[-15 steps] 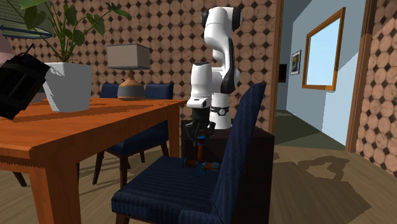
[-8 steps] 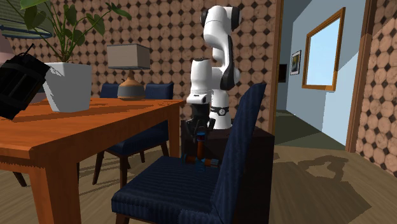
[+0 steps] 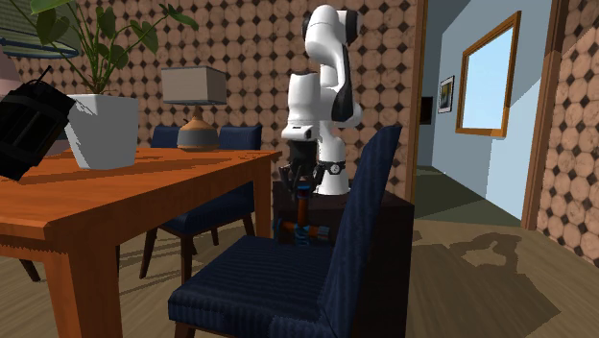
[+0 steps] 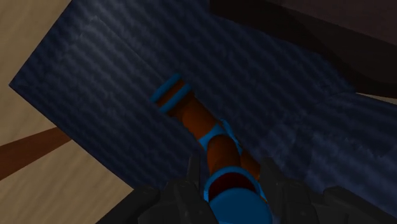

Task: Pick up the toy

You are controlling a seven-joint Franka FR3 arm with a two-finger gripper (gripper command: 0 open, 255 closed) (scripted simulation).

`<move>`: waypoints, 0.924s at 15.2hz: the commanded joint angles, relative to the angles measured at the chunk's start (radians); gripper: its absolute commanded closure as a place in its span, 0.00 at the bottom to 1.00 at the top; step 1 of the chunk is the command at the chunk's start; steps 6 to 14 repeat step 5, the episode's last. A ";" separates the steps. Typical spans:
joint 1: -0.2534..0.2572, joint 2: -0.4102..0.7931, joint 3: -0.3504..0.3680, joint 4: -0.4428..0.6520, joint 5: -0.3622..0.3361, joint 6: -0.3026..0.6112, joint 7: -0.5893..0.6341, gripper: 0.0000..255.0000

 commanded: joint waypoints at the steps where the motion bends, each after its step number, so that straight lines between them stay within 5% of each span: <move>1: -0.002 -0.031 -0.003 0.003 -0.022 -0.031 0.013 1.00; 14: -0.005 -0.063 -0.003 0.007 -0.042 -0.065 0.027 1.00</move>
